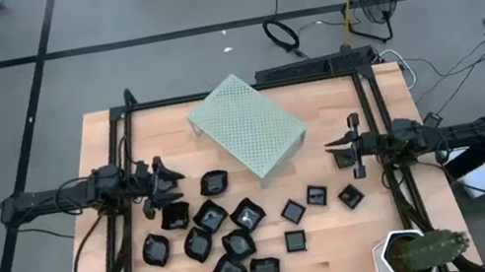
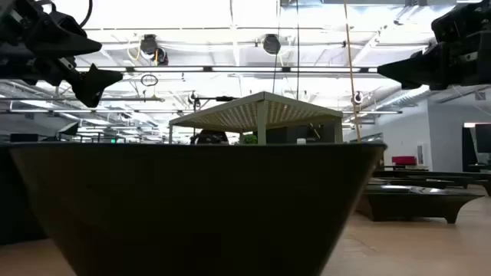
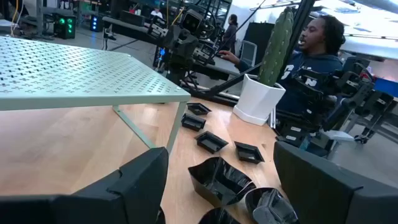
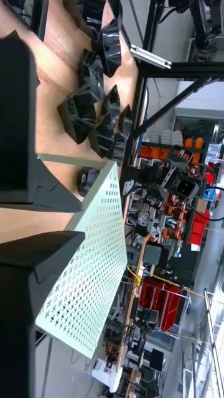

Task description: Pick & Place Mini shaped plates

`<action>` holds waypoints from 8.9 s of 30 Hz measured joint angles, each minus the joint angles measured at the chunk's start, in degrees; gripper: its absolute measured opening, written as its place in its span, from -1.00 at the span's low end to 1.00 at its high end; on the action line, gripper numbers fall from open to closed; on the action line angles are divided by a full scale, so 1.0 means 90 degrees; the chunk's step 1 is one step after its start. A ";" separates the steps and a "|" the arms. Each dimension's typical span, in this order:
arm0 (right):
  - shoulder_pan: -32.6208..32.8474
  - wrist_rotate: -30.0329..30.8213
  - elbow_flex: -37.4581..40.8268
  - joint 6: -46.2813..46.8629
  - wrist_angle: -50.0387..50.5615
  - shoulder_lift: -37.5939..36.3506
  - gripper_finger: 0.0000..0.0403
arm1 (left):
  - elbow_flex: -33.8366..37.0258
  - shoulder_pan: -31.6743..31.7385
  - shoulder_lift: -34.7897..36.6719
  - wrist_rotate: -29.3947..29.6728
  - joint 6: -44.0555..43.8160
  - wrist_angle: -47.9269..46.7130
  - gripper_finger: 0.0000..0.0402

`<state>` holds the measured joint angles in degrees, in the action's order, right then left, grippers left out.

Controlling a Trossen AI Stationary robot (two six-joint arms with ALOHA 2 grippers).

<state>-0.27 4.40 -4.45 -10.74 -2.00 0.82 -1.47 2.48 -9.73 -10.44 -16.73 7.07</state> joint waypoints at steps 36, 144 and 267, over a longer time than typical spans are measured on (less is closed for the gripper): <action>0.0000 0.0000 0.0000 0.0000 0.0002 -0.0002 -0.78 | 0.0000 0.0000 0.0002 0.0000 -0.0002 0.0000 0.48; -0.0083 0.0039 -0.0035 0.3402 -0.0345 0.0270 -0.58 | 0.0001 0.0000 0.0001 0.0000 -0.0001 0.0001 0.48; -0.3018 -0.0806 -0.7512 0.1955 0.2199 0.9712 -1.00 | 0.0001 0.0002 0.0002 0.0000 0.0000 0.0001 0.48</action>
<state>-27.44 -2.85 -72.05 6.85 17.79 88.23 -1.47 2.50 -9.72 -10.44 -16.73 7.08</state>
